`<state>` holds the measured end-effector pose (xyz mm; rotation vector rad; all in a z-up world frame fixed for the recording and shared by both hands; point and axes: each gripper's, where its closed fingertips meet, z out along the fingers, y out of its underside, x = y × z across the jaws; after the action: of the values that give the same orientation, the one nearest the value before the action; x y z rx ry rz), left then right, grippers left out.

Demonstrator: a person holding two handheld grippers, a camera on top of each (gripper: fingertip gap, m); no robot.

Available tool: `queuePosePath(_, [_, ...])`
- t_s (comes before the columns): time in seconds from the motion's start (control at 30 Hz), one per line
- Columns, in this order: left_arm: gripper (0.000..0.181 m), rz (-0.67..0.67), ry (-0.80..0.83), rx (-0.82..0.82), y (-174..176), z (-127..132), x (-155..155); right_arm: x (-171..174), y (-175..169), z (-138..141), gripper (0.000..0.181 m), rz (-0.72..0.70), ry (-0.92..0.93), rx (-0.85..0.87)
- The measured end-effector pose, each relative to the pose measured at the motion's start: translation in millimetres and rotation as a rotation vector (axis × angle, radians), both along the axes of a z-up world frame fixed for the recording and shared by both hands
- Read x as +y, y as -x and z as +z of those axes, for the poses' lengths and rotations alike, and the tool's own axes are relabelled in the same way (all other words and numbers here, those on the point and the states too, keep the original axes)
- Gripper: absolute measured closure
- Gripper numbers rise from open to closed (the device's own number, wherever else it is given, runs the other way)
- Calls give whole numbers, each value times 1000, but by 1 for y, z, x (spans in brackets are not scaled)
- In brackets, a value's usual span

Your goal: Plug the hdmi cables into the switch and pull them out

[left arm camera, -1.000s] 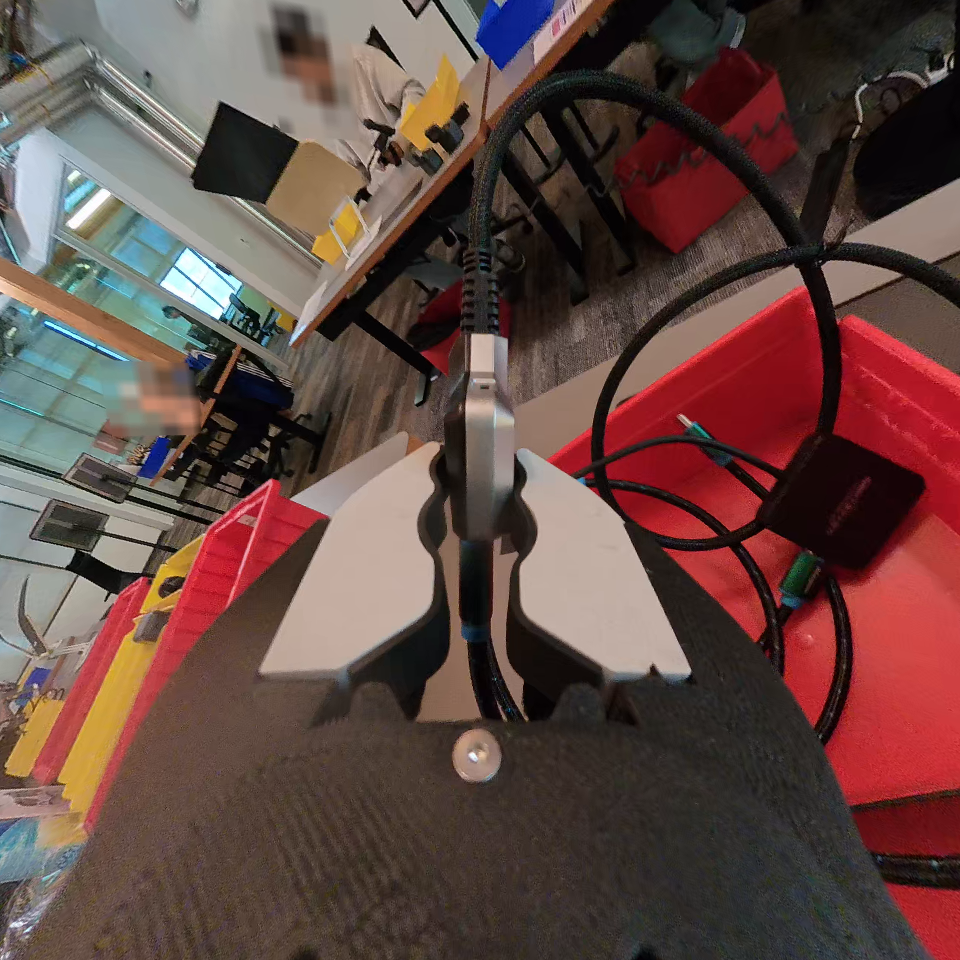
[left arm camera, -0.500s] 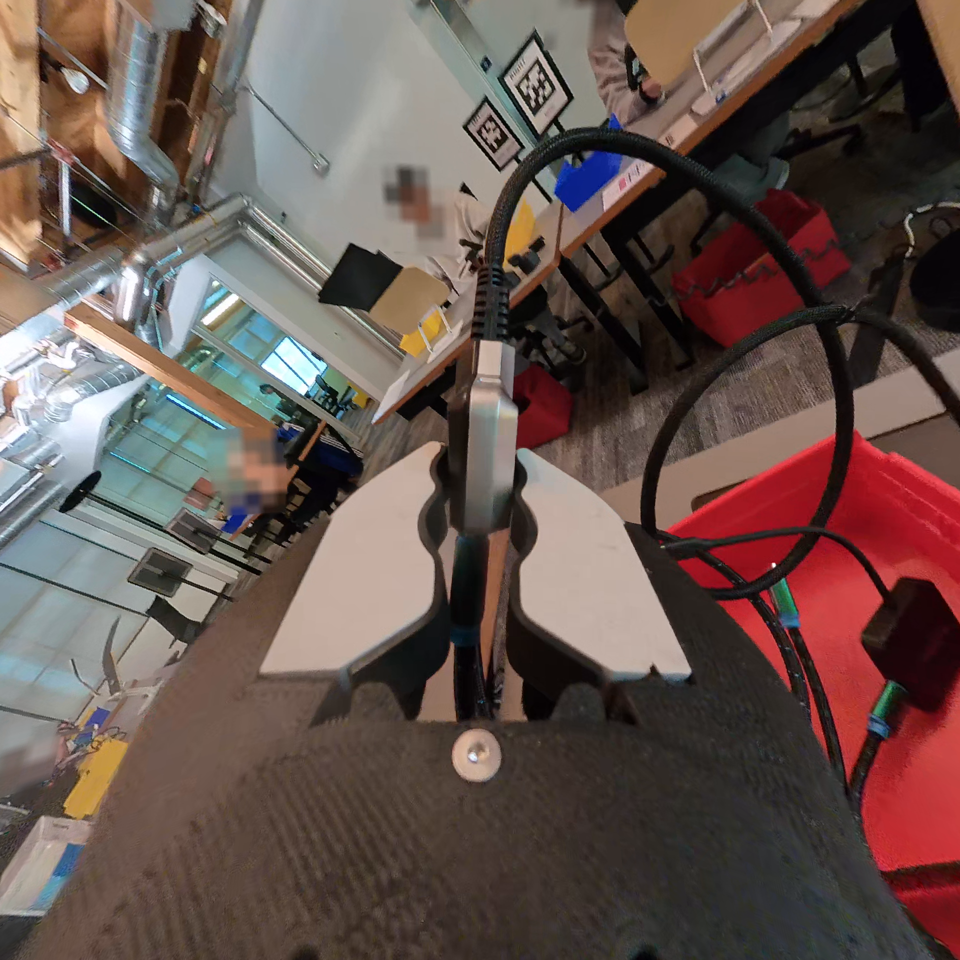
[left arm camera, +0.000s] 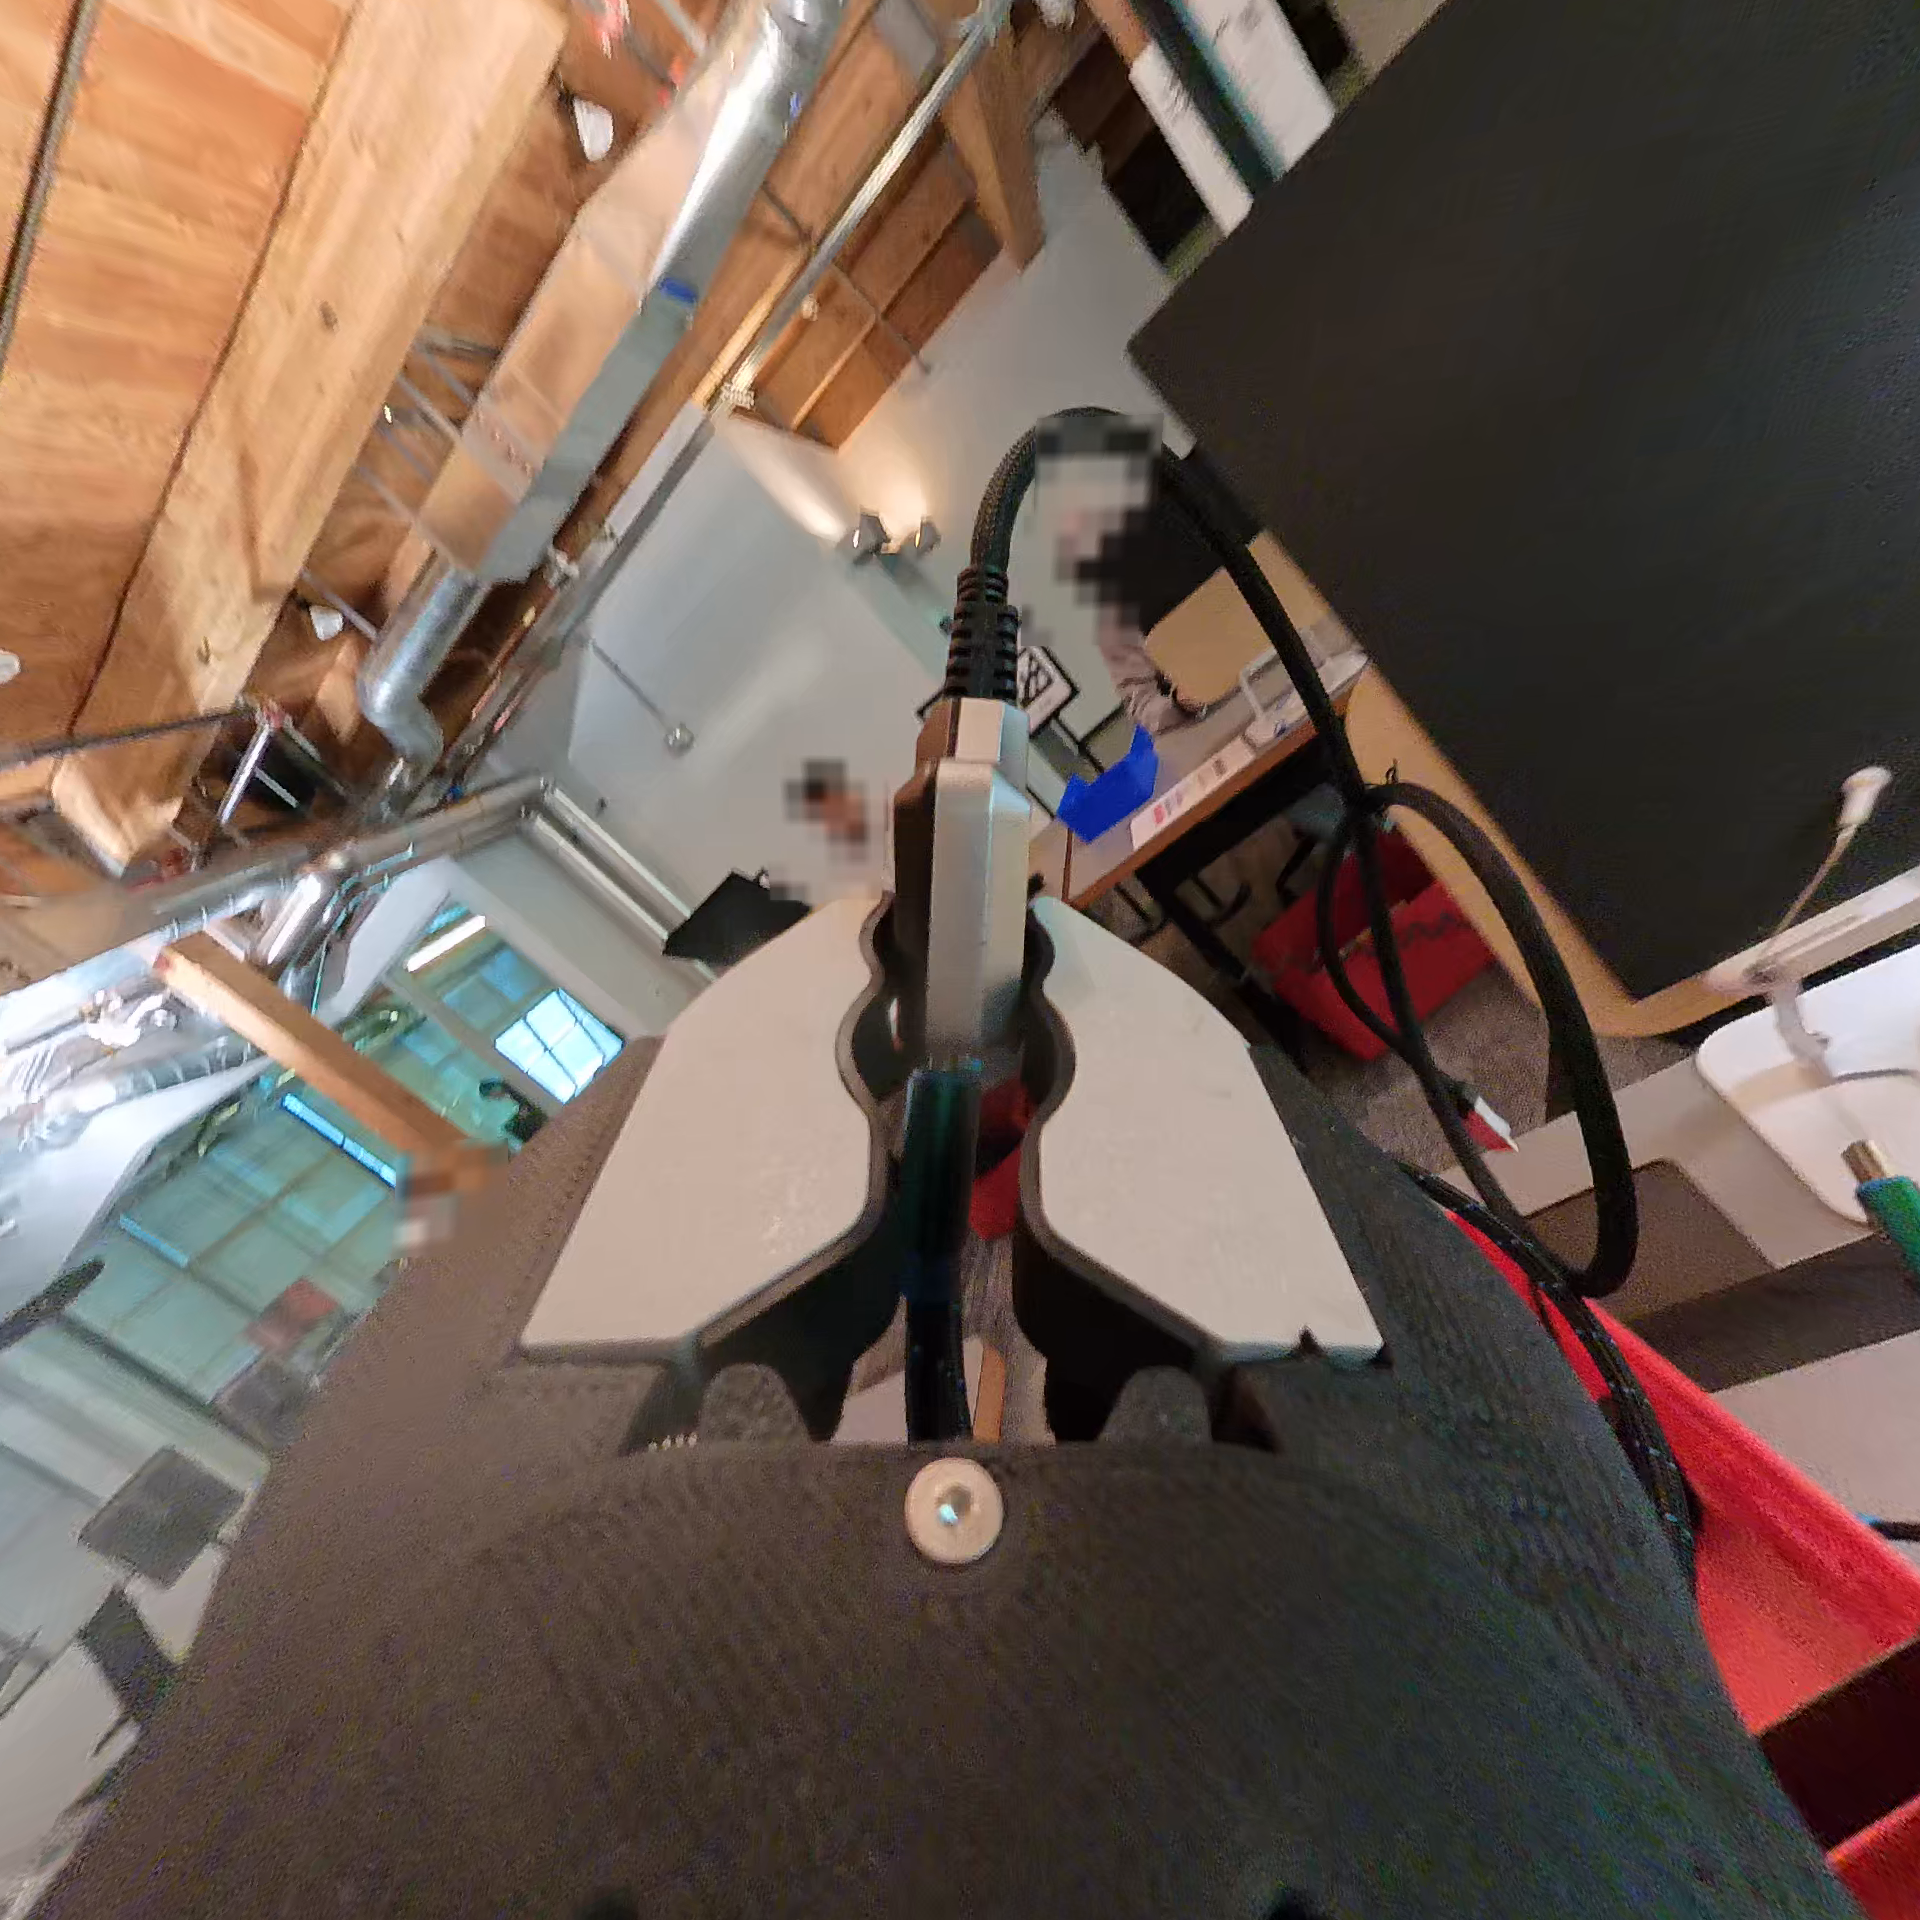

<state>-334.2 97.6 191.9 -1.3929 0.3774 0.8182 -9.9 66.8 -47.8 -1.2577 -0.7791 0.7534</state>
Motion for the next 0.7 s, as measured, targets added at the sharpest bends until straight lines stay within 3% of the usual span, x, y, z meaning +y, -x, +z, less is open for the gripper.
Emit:
queuePosePath(0.13, [159,-94,-55,54,-53,13,-17,-30,16,83,150,100,-86,75])
queuePosePath(0.27, [160,-189,-56,90,-101,11,-25,-50,23,123,150,167,-120,124])
queuePosePath(0.4, [159,-312,11,91,-152,-21,-27,-58,24,123,151,215,-80,153])
queuePosePath(0.57, [159,-432,79,72,-212,-93,-19,-59,35,107,149,266,-4,116])
queuePosePath(0.7, [160,-436,47,112,-244,-142,-12,-30,34,86,139,305,267,195])
